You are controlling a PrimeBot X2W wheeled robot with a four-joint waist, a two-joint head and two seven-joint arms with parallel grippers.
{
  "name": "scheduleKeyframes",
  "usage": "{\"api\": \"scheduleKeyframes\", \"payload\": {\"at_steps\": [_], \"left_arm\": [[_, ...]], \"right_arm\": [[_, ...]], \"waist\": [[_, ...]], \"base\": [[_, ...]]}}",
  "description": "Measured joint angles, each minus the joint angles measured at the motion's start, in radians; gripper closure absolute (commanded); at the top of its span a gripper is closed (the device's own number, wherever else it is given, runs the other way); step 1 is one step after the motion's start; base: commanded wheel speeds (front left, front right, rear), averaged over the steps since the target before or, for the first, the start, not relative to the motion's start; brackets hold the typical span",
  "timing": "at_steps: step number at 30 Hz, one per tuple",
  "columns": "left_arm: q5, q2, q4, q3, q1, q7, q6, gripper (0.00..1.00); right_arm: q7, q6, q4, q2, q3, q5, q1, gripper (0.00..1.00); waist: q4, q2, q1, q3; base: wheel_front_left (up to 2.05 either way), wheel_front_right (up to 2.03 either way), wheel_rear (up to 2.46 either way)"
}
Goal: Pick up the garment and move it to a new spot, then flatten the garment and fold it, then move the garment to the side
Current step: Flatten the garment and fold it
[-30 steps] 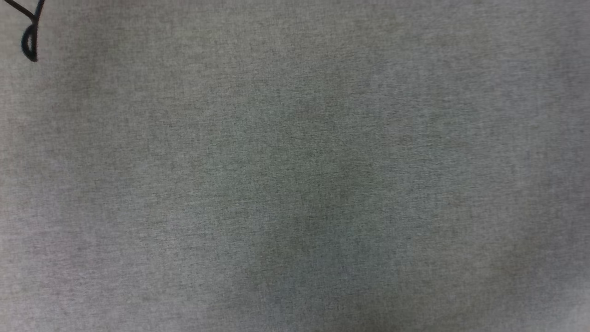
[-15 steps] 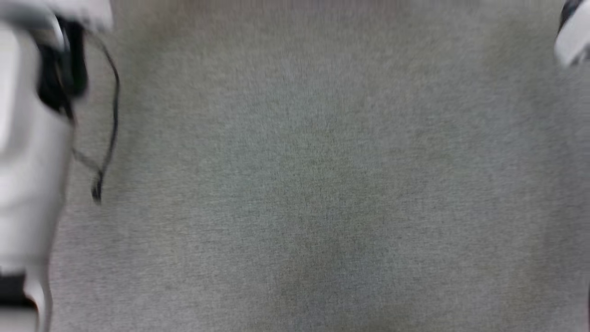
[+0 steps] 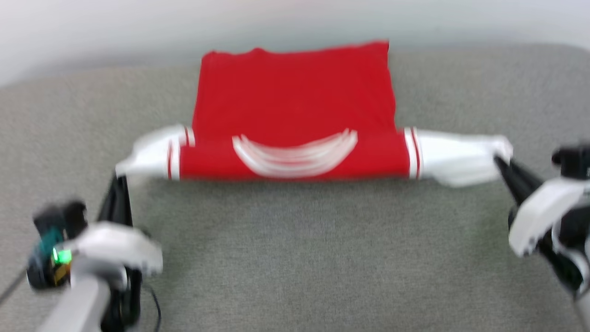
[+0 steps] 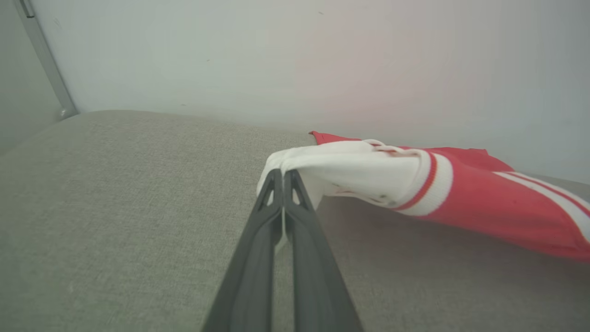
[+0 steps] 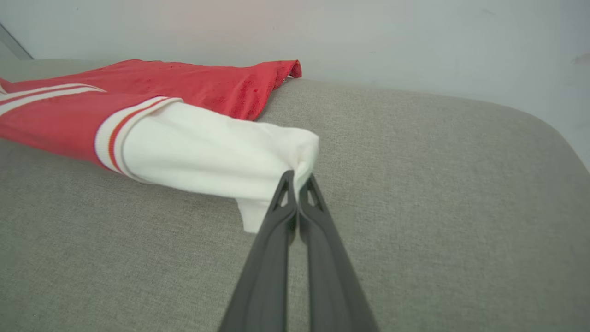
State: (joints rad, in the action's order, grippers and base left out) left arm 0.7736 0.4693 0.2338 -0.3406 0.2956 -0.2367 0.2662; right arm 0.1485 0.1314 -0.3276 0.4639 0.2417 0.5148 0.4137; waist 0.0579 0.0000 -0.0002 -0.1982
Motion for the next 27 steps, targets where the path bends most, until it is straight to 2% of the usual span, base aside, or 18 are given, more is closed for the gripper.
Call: {"api": "scheduleKeyframes", "payload": {"at_steps": [6, 12, 14, 15, 16, 17, 22, 27], "left_arm": [[0.035, 0.004, -0.109, -0.007, -0.269, 0.013, 0.058, 1.00], [0.057, 0.004, -0.143, -0.038, -0.441, 0.039, 0.092, 1.00], [0.058, 0.003, -0.143, -0.051, -0.474, 0.047, 0.096, 1.00], [0.058, 0.002, -0.140, -0.061, -0.486, 0.050, 0.099, 1.00], [0.058, -0.001, -0.139, -0.066, -0.495, 0.050, 0.099, 1.00], [0.062, -0.006, -0.140, -0.068, -0.503, 0.051, 0.099, 1.00], [0.066, -0.018, -0.145, -0.078, -0.509, 0.047, 0.085, 1.00], [0.048, -0.006, -0.175, -0.075, -0.480, 0.039, 0.081, 1.00]], "right_arm": [[0.054, 0.000, 0.066, -0.054, -0.097, 0.001, -0.259, 1.00], [0.097, 0.000, 0.114, -0.141, -0.205, -0.028, -0.522, 1.00], [0.111, 0.000, 0.133, -0.174, -0.232, -0.050, -0.591, 0.80], [0.127, 0.000, 0.143, -0.187, -0.238, -0.058, -0.618, 0.66], [0.141, 0.000, 0.155, -0.200, -0.241, -0.069, -0.644, 0.38], [0.149, 0.000, 0.165, -0.217, -0.248, -0.068, -0.663, 0.00], [0.166, 0.000, 0.235, -0.243, -0.266, -0.085, -0.675, 0.00], [0.155, -0.001, 0.257, -0.243, -0.327, -0.109, -0.552, 0.00]], "waist": [[-0.011, 0.0000, -0.0002, 0.100], [-0.039, 0.0000, -0.0002, 0.161], [-0.048, 0.0000, -0.0002, 0.176], [-0.051, 0.0000, -0.0002, 0.182], [-0.053, 0.0000, -0.0002, 0.189], [-0.055, 0.0000, -0.0002, 0.195], [-0.060, 0.0000, -0.0001, 0.201], [-0.064, 0.0000, 0.0000, 0.169]], "base": [[0.00, 0.00, 0.00], [0.00, 0.00, 0.00], [0.00, 0.00, 0.00], [0.00, 0.00, 0.00], [0.00, 0.00, 0.00], [0.00, 0.00, 0.00], [0.00, 0.00, 0.00], [0.00, 0.00, 0.00]]}}
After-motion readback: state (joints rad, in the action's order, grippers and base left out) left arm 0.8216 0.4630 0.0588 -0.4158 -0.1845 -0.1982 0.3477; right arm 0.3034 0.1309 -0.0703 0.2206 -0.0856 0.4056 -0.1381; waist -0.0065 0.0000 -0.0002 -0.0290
